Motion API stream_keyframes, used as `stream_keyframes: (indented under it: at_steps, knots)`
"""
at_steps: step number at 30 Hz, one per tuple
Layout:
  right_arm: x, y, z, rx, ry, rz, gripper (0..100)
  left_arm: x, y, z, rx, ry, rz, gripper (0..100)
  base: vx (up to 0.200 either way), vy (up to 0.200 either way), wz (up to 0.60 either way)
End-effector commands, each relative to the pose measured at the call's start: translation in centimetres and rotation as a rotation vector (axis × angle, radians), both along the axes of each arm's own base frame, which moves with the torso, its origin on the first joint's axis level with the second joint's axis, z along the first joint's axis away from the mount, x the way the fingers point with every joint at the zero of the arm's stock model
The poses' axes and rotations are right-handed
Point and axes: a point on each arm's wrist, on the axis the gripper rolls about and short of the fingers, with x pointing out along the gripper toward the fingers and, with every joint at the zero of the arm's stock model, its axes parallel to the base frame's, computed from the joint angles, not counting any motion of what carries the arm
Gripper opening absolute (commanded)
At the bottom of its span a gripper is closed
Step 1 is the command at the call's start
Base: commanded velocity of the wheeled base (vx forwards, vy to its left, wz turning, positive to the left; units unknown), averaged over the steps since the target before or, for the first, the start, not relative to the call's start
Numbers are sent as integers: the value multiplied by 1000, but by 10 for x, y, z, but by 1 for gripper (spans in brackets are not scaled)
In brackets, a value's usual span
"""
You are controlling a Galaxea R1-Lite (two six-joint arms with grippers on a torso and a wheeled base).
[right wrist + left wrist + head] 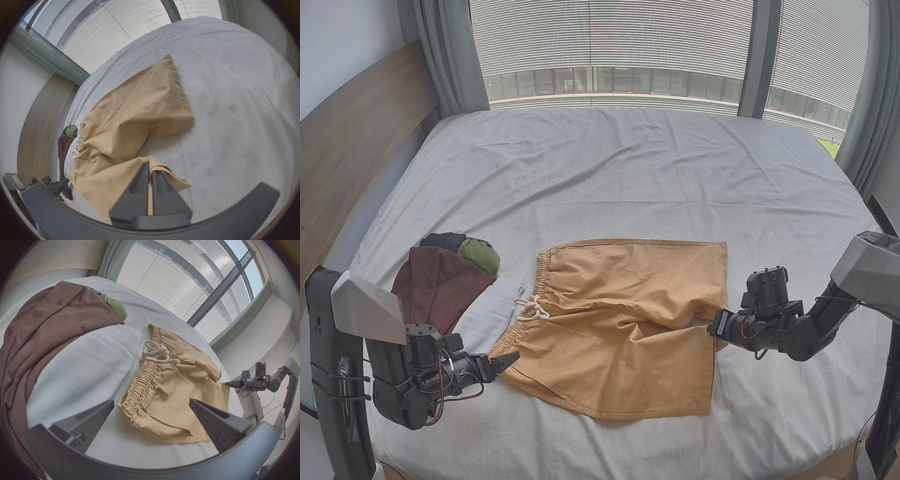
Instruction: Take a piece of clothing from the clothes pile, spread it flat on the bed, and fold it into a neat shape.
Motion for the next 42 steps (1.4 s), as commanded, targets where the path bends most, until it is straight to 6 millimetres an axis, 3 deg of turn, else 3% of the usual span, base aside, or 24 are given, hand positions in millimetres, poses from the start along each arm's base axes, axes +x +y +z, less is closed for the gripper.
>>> stream_keyframes:
  at_steps: [1,8,9,25,42]
  knots:
    - [6,-7,-16,-32,2,4,0,0,0,0,-1,0,1,100,0,0,0]
    - [3,-8,-22,-63,-28,40,0,0,0,0,0,1,1,100,0,0,0]
    - [2,-7,-22,-68,-26,46,100,-1,0,0,0,3,1,100,0,0,0]
    - [1,-4,-25,-5,18,-4,100,-1,-1,0,0,3,-2,100,0,0,0]
    - [-12,15,-49,7,122,58,100,-1,0,-1,0,6,1,100,0,0,0]
